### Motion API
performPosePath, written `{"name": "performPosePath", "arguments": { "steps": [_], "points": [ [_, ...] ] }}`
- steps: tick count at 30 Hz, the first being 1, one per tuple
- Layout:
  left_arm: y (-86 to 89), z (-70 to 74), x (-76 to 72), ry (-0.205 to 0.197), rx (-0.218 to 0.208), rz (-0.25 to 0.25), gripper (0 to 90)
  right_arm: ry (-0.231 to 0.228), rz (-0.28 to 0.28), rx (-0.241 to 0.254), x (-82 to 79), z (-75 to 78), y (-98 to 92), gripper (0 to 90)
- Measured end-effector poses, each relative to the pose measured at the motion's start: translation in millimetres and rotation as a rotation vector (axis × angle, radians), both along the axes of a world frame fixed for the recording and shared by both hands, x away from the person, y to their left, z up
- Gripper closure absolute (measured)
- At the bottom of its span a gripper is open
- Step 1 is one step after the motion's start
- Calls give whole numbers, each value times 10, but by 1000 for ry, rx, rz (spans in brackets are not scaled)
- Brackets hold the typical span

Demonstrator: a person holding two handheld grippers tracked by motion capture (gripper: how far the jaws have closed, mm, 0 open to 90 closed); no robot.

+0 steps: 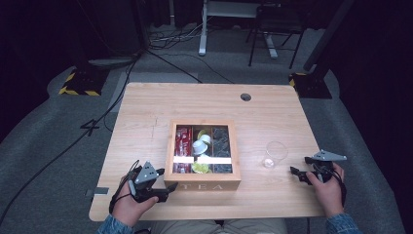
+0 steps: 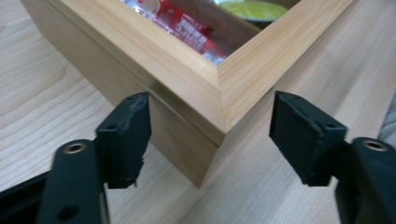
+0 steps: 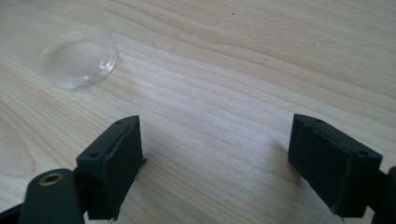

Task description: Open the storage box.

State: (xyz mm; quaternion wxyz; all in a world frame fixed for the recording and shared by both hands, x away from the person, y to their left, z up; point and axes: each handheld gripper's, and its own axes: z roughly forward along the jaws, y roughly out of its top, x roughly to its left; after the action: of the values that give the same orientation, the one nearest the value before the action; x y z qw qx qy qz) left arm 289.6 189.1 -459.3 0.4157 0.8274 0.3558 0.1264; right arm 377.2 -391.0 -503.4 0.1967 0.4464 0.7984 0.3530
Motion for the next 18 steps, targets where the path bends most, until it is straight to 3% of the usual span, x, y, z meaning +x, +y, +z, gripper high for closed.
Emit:
{"name": "performPosePath", "arguments": {
  "steps": [3, 14, 18],
  "points": [
    [18, 27, -4, 15, 9, -2, 374, 0, 1, 0, 0, 0, 1, 176],
    [50, 132, -49, -23, 94, -49, 537, 0, -1, -3, -2, 1, 5, 177],
    [75, 141, -61, -22, 95, -59, 596, -8, -6, -2, -28, 3, 27, 209]
  ]
}}
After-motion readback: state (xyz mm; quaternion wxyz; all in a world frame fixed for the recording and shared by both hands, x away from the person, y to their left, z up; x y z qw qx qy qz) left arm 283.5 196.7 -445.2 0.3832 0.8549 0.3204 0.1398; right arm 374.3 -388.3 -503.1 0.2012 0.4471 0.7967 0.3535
